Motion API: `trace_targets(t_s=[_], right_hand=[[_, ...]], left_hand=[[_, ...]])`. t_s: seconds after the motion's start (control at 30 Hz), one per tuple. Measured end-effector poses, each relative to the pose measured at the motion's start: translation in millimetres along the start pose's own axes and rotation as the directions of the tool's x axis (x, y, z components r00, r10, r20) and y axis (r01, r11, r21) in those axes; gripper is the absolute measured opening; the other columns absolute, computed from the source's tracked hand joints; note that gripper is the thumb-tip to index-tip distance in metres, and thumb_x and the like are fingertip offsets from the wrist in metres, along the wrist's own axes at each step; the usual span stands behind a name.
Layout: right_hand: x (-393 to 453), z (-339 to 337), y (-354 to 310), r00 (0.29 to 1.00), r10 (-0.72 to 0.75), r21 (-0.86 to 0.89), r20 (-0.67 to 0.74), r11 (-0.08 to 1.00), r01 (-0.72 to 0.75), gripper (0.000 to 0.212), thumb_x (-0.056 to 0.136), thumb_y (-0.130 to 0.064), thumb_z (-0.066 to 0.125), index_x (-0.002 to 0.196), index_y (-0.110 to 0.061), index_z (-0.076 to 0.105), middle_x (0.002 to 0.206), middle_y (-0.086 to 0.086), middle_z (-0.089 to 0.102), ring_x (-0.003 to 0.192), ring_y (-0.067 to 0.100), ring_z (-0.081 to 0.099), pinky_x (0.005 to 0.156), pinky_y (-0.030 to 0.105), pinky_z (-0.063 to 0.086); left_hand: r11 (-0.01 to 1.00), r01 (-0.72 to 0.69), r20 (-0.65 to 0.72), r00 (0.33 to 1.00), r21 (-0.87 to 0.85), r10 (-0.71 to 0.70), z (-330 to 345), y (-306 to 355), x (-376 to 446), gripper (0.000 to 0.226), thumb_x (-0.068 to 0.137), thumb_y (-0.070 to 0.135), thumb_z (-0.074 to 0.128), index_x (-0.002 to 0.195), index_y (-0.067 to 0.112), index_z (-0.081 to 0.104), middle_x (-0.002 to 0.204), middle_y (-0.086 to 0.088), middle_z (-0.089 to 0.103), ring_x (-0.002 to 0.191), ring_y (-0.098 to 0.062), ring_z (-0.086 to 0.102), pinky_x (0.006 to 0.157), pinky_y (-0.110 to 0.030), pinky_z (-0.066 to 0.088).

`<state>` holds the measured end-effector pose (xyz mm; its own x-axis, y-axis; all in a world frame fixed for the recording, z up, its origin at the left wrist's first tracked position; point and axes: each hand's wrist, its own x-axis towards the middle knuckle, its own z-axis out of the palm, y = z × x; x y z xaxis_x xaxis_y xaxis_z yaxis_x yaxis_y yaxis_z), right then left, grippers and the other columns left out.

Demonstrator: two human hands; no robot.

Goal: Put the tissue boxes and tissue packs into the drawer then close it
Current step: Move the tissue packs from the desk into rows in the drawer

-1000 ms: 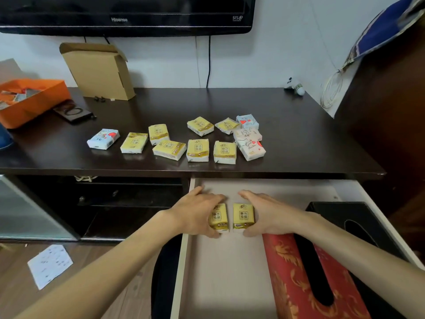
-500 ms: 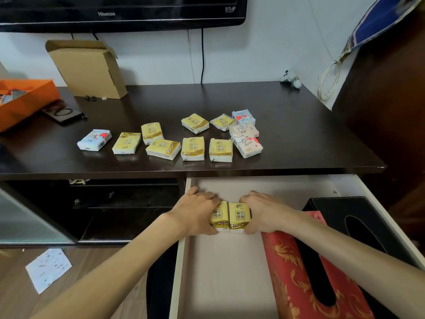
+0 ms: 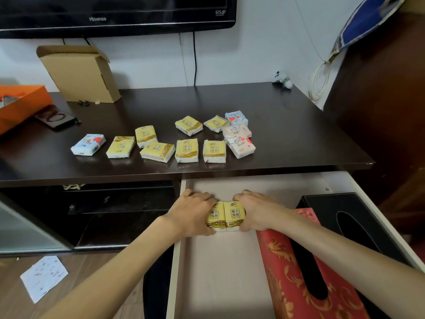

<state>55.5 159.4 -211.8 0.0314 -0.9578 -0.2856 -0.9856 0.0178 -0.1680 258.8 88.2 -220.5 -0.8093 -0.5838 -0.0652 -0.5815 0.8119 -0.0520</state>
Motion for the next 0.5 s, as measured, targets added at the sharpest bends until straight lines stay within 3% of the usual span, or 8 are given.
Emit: trace_targets(t_s=[0.1,0.27,0.4,0.43,0.5], right_hand=[[-1.2,-3.1,-1.7,1.000,0.019,0.011,0.019,1.000,-0.020,0.053,0.064,-0.033,0.081,0.108,-0.025,0.054,0.099,-0.007,0.051,0.091,0.019,0.058,0.074,0.039,0.054],[-4.8,-4.7,-2.4,0.999,0.041,0.021,0.027,0.999,-0.042,0.064,0.059,-0.047,0.082,0.111,-0.027,0.049,0.101,-0.007,0.051,0.091,0.017,0.058,0.069,0.036,0.051],[-14.5,-11.9,-4.5,0.998,0.051,0.124,-0.022,0.991,-0.048,0.087,0.065,-0.069,0.071,0.140,-0.029,0.049,0.127,-0.008,0.054,0.117,0.017,0.055,0.091,0.040,0.051],[-17.5,-15.4,-5.6,0.996,0.064,0.165,-0.066,0.985,-0.053,0.084,0.070,-0.071,0.066,0.142,-0.031,0.052,0.132,-0.009,0.055,0.123,0.016,0.053,0.096,0.041,0.049],[-23.2,-25.8,-7.0,0.978,0.082,0.259,-0.193,0.965,-0.030,0.057,0.080,-0.065,0.061,0.129,-0.036,0.064,0.126,-0.015,0.061,0.118,0.012,0.058,0.096,0.040,0.051]], left_hand=[[1.000,-0.005,0.003,1.000,0.010,0.005,-2.1,0.7,-1.1,0.079,0.071,0.067,0.062,0.137,0.024,0.050,0.127,0.003,0.059,0.118,-0.019,0.054,0.102,-0.037,0.034],[1.000,0.015,0.016,1.000,-0.024,-0.015,-8.5,4.8,-5.5,0.091,0.068,0.074,0.060,0.142,0.023,0.046,0.135,0.004,0.056,0.124,-0.018,0.050,0.107,-0.037,0.034],[0.979,0.040,-0.042,0.998,-0.200,-0.049,-22.0,5.5,-13.9,0.081,0.076,0.067,0.062,0.142,0.023,0.049,0.138,0.005,0.055,0.127,-0.014,0.048,0.108,-0.033,0.037],[0.965,0.049,-0.064,0.996,-0.258,-0.068,-26.0,3.4,-17.6,0.075,0.079,0.064,0.062,0.142,0.025,0.049,0.138,0.007,0.055,0.127,-0.012,0.048,0.107,-0.031,0.039],[0.936,0.060,-0.123,0.986,-0.346,-0.109,-35.0,-3.3,-26.4,0.061,0.086,0.054,0.060,0.141,0.029,0.051,0.137,0.010,0.056,0.125,-0.009,0.049,0.103,-0.029,0.043]])
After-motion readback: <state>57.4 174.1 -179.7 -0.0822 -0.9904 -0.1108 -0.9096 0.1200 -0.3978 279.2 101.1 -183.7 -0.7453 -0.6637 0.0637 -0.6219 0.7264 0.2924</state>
